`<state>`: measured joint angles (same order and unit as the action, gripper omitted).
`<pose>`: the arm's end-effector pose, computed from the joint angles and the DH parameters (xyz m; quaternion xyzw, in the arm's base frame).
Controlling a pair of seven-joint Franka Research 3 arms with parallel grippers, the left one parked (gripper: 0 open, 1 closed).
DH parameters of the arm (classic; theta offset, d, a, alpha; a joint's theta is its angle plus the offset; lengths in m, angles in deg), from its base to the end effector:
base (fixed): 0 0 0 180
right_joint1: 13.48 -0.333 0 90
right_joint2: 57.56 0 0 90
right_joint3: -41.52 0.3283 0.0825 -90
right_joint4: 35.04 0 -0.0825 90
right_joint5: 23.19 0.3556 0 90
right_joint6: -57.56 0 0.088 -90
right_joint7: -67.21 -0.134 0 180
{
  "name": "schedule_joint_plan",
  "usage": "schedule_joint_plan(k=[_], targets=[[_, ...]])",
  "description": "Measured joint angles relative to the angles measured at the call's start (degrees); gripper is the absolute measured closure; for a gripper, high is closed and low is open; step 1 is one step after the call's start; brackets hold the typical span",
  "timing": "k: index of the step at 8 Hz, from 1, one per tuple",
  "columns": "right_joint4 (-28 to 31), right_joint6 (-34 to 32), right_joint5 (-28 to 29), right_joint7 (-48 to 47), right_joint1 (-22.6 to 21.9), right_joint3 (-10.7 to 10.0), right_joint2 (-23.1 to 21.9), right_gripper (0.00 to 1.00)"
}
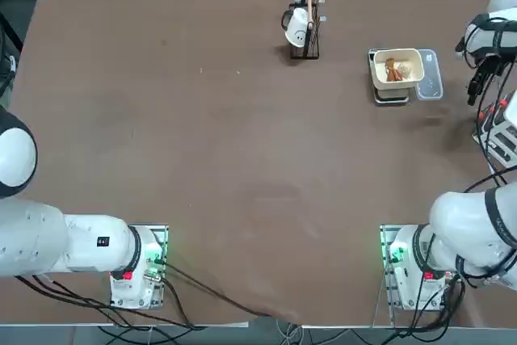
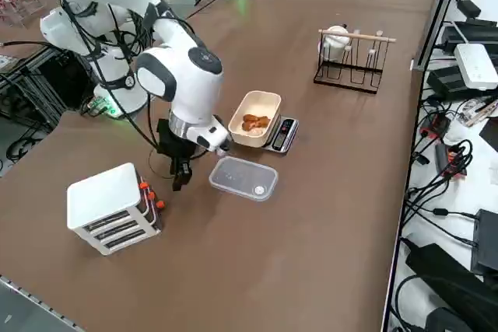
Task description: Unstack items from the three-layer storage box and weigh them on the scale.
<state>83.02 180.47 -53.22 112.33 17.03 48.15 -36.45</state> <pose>0.4837 -0.2502 0.2468 0.9132 0.3431 -0.2085 0.0692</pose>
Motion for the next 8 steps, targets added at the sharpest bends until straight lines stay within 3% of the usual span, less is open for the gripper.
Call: schedule_joint_plan(k=[3,8], targets=[[-0.68,4.97,-6.55,-0.07,1.89,-1.27,6.3,0.55],[-1.15,5.25,-8.5,-0.05,4.72,-1.45,6.86,0.56]])
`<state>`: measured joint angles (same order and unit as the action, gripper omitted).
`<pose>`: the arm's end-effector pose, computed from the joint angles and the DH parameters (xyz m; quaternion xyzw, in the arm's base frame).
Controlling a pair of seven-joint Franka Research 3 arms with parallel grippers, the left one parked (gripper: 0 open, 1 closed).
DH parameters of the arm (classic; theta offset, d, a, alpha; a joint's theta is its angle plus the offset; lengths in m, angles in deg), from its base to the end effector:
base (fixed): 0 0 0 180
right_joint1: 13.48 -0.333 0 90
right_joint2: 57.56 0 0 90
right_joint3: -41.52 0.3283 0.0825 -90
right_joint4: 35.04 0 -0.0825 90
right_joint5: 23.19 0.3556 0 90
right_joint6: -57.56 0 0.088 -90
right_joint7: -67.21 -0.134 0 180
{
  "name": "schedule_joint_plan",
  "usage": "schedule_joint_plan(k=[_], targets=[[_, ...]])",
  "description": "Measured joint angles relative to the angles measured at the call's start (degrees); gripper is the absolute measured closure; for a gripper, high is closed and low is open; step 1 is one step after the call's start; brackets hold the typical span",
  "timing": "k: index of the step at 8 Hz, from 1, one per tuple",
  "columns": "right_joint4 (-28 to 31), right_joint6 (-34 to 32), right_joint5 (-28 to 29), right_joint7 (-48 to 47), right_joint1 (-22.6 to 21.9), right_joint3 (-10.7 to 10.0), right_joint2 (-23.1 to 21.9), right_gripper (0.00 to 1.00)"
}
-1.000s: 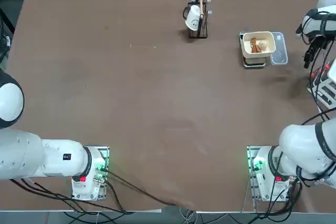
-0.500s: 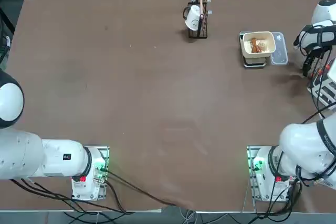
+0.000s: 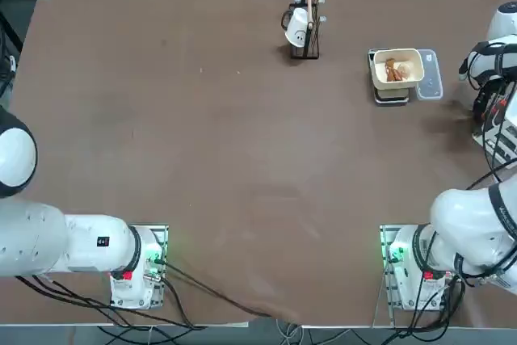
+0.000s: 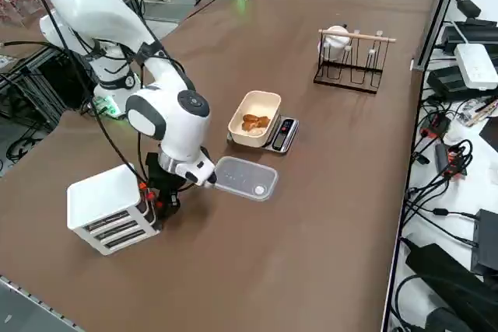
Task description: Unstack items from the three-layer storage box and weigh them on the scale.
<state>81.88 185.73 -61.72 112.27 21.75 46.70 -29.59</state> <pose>0.4633 -0.3046 0.1933 0.9009 0.3579 -0.2310 0.0831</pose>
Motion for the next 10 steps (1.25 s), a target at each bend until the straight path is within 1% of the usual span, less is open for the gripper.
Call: schedule_joint_plan(k=[5,7,8,9,10], targets=[[-0.14,-1.05,0.0,0.0,-0.01,0.24,-0.03,0.57],[-0.15,-1.08,0.0,0.01,-0.01,0.25,-0.04,0.6],[-0.16,-1.18,0.0,0.0,-0.01,0.27,-0.07,0.66],[-0.16,-1.41,0.01,0.0,-0.01,0.32,-0.1,0.74],[-0.16,-1.89,0.05,-0.01,-0.02,0.52,-0.18,0.86]])
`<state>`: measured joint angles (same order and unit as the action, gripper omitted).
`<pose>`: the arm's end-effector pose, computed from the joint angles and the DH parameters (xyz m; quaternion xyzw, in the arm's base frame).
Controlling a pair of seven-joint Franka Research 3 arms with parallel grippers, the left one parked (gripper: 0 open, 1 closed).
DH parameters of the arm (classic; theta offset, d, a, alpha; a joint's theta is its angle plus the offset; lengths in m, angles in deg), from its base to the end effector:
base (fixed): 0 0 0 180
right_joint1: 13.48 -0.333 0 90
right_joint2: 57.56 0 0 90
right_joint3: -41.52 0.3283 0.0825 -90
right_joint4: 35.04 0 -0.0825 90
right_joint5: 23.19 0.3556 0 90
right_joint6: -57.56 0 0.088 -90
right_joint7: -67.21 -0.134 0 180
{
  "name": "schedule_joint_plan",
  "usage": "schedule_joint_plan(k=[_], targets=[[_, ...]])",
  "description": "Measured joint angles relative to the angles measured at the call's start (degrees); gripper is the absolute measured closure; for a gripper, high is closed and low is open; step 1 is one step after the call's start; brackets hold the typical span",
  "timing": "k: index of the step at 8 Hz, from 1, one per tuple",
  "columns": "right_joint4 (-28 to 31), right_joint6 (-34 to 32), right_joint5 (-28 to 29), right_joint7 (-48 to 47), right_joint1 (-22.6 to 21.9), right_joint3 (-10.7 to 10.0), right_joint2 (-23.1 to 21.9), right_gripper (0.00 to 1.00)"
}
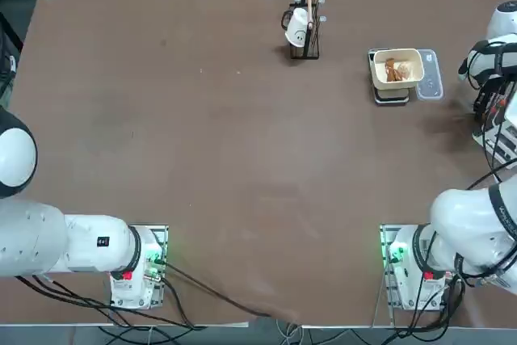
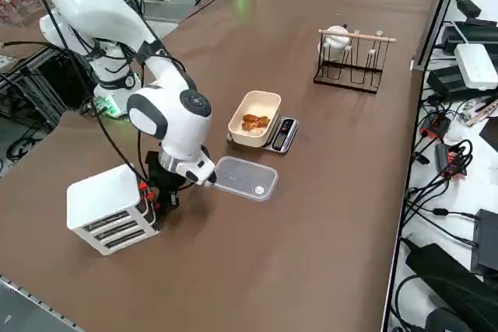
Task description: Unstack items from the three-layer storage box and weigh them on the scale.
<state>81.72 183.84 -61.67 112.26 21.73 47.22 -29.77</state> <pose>0.4623 -0.3016 0.1950 0.8987 0.3573 -0.2418 0.0787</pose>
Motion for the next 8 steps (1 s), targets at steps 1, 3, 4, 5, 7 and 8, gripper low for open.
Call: schedule_joint_plan(k=[1,3,4,5,7,8], targets=[[0.0,-0.11,0.0,0.0,0.0,0.02,-0.07,0.86],[0.0,-0.22,0.0,0.0,-0.01,0.06,-0.18,0.88],[0.0,-0.25,0.0,0.0,-0.02,0.06,-0.22,0.88],[0.0,-0.3,0.0,0.0,-0.03,0.08,-0.23,0.88],[0.0,-0.35,0.0,0.0,-0.03,0.1,-0.23,0.88],[0.0,-0.37,0.0,0.0,-0.03,0.12,-0.23,0.88]])
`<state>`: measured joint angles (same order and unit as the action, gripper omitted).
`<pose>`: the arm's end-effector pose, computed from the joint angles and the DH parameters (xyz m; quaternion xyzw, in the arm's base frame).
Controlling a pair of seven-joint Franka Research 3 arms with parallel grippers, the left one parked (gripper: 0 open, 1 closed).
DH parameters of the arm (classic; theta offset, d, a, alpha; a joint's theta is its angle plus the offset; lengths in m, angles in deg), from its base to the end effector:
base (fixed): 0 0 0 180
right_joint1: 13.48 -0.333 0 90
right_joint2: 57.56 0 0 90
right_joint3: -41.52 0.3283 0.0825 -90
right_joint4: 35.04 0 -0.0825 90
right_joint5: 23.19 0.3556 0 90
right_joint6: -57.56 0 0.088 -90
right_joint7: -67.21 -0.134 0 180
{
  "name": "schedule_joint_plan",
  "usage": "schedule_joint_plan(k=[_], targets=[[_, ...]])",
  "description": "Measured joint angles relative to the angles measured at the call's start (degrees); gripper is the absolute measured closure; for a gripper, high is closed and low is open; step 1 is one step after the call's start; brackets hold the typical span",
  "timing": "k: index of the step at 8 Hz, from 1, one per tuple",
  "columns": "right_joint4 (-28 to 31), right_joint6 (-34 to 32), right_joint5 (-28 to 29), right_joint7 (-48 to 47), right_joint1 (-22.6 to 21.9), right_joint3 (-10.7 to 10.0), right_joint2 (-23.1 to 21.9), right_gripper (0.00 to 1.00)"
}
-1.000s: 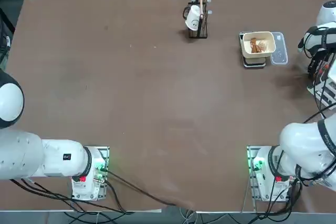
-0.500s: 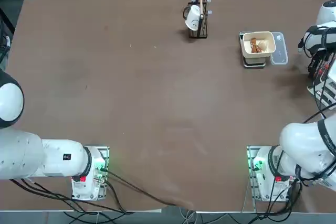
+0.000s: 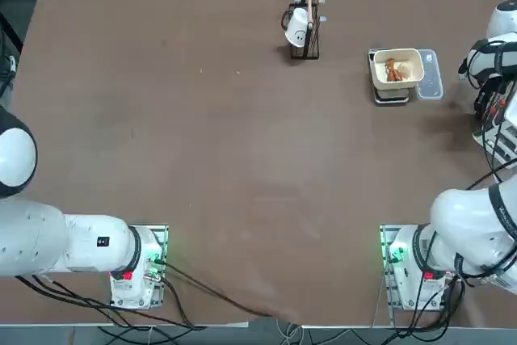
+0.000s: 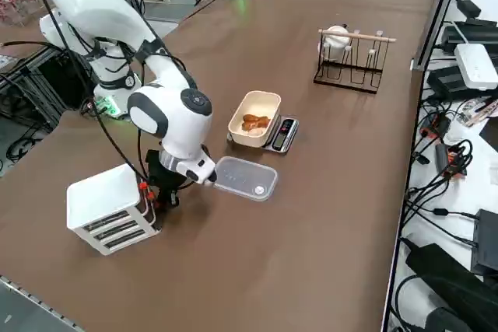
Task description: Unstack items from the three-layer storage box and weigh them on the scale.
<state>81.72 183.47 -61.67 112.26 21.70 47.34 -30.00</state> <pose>0.4625 -0.3008 0.1971 0.8983 0.3573 -0.2431 0.0792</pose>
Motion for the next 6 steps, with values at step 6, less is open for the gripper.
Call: schedule_joint_plan(k=[6], targets=[[-0.08,-0.32,-0.01,-0.35,-0.33,0.13,-0.03,0.89]])
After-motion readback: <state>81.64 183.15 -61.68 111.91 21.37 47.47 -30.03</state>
